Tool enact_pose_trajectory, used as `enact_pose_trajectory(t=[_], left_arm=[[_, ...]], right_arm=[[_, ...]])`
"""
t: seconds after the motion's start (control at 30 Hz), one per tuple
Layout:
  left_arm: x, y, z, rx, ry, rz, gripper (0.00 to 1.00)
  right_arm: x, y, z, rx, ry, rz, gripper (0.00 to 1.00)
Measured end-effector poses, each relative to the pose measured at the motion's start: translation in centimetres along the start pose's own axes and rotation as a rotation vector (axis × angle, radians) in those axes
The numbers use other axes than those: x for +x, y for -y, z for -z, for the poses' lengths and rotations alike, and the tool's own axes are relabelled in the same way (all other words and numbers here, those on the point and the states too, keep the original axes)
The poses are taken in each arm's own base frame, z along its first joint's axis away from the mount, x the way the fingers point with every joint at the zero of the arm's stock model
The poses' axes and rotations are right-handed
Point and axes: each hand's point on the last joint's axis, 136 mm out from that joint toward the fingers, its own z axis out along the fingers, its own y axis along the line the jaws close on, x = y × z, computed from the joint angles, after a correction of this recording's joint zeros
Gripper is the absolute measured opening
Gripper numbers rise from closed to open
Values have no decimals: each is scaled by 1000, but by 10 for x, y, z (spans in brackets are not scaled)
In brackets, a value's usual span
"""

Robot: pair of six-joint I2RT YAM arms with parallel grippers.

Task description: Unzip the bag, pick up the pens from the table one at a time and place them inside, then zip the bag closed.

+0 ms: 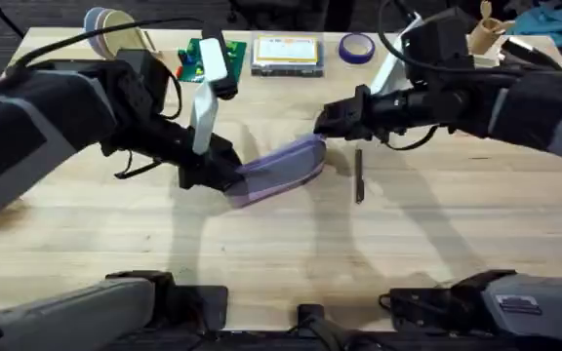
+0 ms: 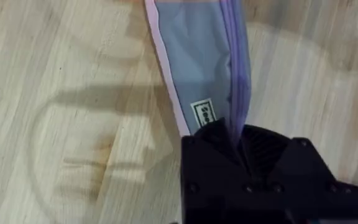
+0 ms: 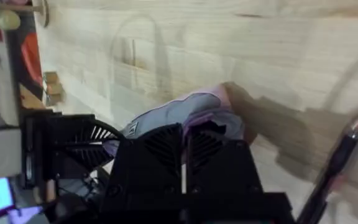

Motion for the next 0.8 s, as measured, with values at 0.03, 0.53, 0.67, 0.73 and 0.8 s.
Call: enact_pose_trajectory(t=[0.03, 0.53, 0.67, 0.73, 0.8], left_arm=[[0, 0, 0, 2, 2, 1, 42], [-5, 2, 0, 13, 26, -1, 42], [-6, 2, 0, 14, 34, -2, 42], [-7, 3, 0, 16, 39, -3, 42], [-9, 3, 0, 19, 48, -4, 42]], right_arm=[[0, -1, 2, -2, 3, 15, 34], [4, -14, 28, 16, 40, 166, 34], [5, -17, 33, 18, 49, 225, 33], [4, -18, 35, 22, 58, 245, 33], [3, -18, 41, 43, 77, 270, 32]])
